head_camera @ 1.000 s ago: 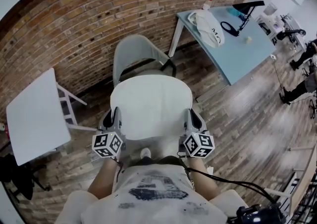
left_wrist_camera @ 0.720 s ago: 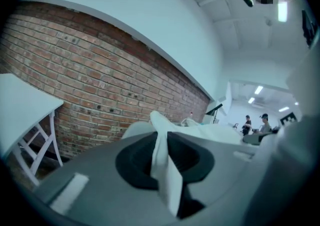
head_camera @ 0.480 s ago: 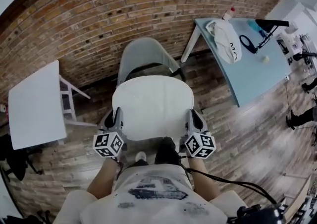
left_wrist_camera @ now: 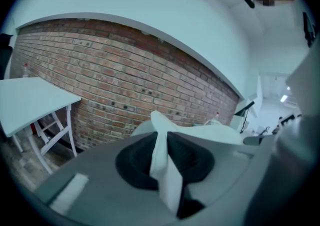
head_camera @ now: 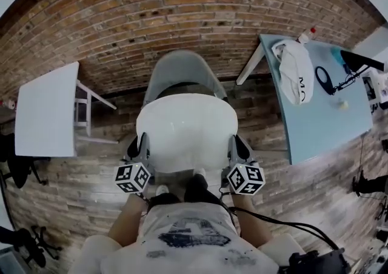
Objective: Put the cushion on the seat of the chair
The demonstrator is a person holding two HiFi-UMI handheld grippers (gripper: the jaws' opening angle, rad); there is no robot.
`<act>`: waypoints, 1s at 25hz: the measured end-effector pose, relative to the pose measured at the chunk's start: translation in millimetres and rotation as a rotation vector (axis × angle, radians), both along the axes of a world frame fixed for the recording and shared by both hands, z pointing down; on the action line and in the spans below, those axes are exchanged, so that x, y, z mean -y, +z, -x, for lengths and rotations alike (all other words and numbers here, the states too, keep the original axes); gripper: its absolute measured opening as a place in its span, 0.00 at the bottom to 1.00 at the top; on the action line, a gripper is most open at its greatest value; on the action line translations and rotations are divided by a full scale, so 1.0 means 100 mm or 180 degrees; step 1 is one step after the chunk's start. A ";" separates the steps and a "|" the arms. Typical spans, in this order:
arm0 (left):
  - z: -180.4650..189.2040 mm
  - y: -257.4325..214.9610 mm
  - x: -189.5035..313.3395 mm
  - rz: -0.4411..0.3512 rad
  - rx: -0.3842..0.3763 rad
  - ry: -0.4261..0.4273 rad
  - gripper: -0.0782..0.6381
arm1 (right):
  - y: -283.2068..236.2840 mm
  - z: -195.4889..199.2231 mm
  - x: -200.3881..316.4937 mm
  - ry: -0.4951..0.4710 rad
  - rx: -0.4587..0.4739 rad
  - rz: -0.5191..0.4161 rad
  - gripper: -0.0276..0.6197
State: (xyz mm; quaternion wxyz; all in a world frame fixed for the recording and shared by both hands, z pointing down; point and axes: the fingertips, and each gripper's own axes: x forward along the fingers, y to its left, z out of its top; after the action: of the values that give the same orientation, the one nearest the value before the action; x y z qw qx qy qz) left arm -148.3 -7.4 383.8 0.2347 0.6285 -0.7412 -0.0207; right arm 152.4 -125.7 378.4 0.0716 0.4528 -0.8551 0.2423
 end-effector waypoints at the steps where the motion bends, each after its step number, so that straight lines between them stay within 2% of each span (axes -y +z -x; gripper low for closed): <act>1: -0.02 0.01 0.03 0.0005 0.0009 -0.0046 0.18 | 0.02 -0.01 0.06 -0.0054 0.0002 0.0008 0.08; 9: -0.11 0.21 0.23 0.0124 -0.0030 -0.0209 0.18 | 0.26 -0.06 0.45 -0.0180 -0.0044 0.0121 0.08; 25: 0.32 1.04 0.73 0.0312 -0.0106 -0.0149 0.18 | 1.06 0.35 0.88 -0.0139 -0.0261 0.0261 0.08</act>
State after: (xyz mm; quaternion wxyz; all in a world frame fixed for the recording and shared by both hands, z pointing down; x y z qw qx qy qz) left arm -180.7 -80.3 488.1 0.2769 0.5983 -0.7519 -0.0004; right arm 117.5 -213.6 484.3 0.1304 0.4403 -0.8504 0.2568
